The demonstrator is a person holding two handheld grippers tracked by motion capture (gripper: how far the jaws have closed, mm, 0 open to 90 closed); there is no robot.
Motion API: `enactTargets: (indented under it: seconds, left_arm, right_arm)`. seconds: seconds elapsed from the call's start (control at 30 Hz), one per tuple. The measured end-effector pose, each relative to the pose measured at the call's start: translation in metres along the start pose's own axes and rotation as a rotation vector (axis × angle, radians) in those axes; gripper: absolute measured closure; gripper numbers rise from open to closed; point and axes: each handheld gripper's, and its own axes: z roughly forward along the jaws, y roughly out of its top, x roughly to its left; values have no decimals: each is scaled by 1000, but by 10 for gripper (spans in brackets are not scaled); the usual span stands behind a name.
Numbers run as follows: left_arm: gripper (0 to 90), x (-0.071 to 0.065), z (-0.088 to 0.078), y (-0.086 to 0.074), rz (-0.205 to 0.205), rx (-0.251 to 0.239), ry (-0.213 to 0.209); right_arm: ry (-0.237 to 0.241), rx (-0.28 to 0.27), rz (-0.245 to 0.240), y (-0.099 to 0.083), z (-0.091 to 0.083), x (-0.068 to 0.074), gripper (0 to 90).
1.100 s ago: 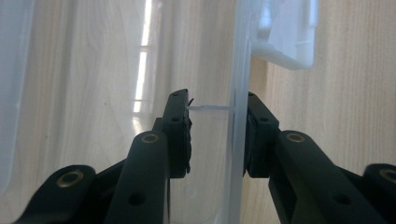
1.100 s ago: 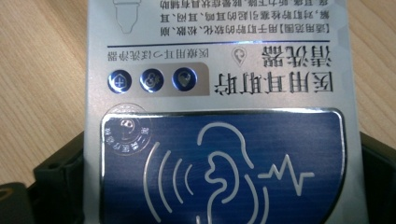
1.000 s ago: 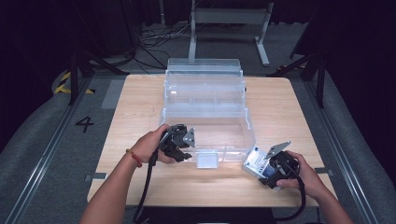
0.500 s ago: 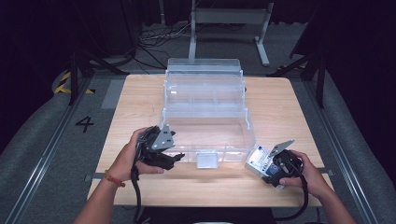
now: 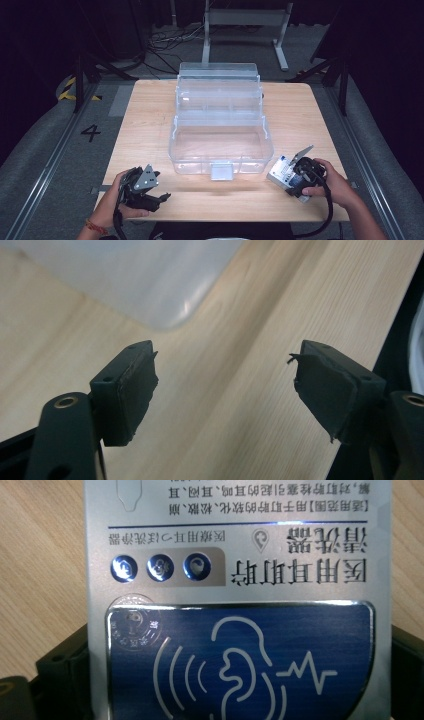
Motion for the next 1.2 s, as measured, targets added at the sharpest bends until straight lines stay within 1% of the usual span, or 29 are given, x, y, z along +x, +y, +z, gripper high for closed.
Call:
enactTargets:
  seconds: [0.03,0.07,0.1,0.13,0.2,0.23,0.3,0.37,0.4,0.43,0.47,0.5,0.53,0.6,0.63,0.67,0.7,0.73,0.77,0.8,0.83,0.87,0.9,1.0,1.03,1.07,1.2]
  left_arm:
    - [236,3,6,-5,-19,19,-15]
    - [229,6,11,-9,-34,31,-21]
    - [227,8,15,-11,-54,37,-35]
    - [222,12,20,-14,-67,53,-46]
    - [215,16,26,-16,-85,76,-53]
    - [209,17,29,-17,-97,75,-62]
    - [206,19,31,-18,-104,71,-80]
    - [195,18,34,-18,-102,63,-85]
    - [193,18,34,-18,-102,63,-85]
    - [193,18,34,-18,-102,68,-89]
    - [175,16,36,-18,-100,75,-89]
    - [174,16,36,-18,-100,75,-89]
    - [174,16,36,-17,-91,73,-92]
    - [178,16,36,-17,-92,72,-91]
    - [177,15,37,-17,-91,67,-86]
    - [177,15,38,-18,-96,51,-83]
    - [176,15,38,-19,-100,50,-80]
    - [173,16,39,-19,-93,37,-77]
    - [172,16,39,-20,-102,33,-73]
    - [173,17,40,-20,-101,24,-68]
    - [172,18,41,-20,-107,12,-65]
    - [170,19,42,-21,-106,-3,-67]
    - [166,20,42,-22,-100,-12,-63]
    - [151,24,45,-28,-98,-76,-59]
    - [150,26,46,-31,-107,-105,-53]
    - [154,28,46,-32,-108,-109,-55]
    - [152,30,48,-29,-131,-105,-34]
  right_arm:
    - [-3,6,1,1,-1,0,34]
    - [-7,5,0,2,-2,-1,34]
    - [-8,1,2,3,-4,-1,34]
    - [-4,2,4,4,-5,-1,34]
    - [-6,22,-2,7,-8,0,34]
    - [-8,33,-10,8,-8,0,34]
    - [-6,54,-29,9,-7,2,34]
    - [4,70,-39,9,-5,3,35]
    - [13,87,-49,8,-3,5,35]
    - [13,87,-49,8,-3,5,35]
    - [14,125,-79,7,-1,7,35]
    - [12,134,-84,7,0,9,35]
    - [12,134,-84,7,0,9,35]
    - [15,131,-97,8,1,11,36]
    - [13,132,-95,9,1,11,36]
    - [13,135,-95,9,1,11,36]
    - [12,135,-93,9,1,11,37]
    - [14,135,-99,9,1,11,39]
    - [15,136,-102,9,1,11,39]
    - [15,136,-102,9,1,11,40]
    - [19,135,-100,9,1,11,41]
    - [17,129,-103,9,1,11,42]
    - [17,130,-116,9,1,11,42]
    - [24,124,-125,8,0,9,44]
    - [24,117,-119,7,1,9,45]
    - [25,118,-130,7,0,8,45]
    - [34,99,-120,2,-2,4,46]
